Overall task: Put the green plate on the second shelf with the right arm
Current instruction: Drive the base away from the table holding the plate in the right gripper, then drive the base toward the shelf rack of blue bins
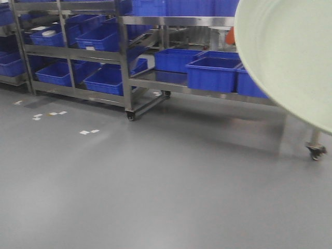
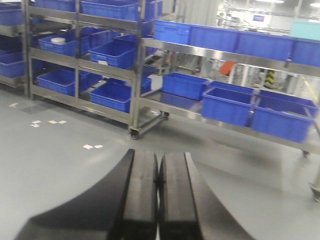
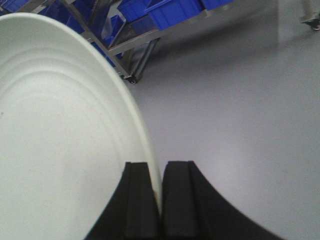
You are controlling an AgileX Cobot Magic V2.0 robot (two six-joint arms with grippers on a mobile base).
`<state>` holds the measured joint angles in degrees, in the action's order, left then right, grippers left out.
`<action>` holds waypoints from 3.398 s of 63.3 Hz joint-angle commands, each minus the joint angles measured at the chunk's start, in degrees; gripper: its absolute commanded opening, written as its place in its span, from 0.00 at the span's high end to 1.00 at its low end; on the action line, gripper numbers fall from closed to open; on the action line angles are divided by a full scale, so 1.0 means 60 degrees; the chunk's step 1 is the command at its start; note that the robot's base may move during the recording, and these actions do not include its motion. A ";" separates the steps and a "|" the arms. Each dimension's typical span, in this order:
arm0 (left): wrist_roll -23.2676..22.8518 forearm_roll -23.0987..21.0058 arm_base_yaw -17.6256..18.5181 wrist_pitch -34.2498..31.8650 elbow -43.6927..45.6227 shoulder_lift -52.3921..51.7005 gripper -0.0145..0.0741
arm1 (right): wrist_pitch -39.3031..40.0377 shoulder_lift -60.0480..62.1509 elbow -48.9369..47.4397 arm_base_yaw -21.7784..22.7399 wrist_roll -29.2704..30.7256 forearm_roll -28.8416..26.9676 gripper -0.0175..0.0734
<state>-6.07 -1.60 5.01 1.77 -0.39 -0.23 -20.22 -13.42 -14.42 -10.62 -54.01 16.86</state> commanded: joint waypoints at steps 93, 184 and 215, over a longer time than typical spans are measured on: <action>-0.0032 -0.0078 0.0067 -0.0847 -0.0390 -0.0175 0.69 | 0.1013 -0.0097 -0.0287 0.0071 -0.0005 0.0157 0.75; -0.0032 -0.0078 0.0067 -0.0847 -0.0390 -0.0175 0.69 | 0.1013 -0.0107 -0.0287 0.0071 -0.0005 0.0157 0.75; -0.0032 -0.0078 0.0067 -0.0847 -0.0390 -0.0175 0.69 | 0.1013 -0.0107 -0.0287 0.0071 -0.0005 0.0157 0.75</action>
<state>-6.07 -1.60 5.01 1.77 -0.39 -0.23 -20.32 -13.42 -14.42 -10.62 -54.01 16.86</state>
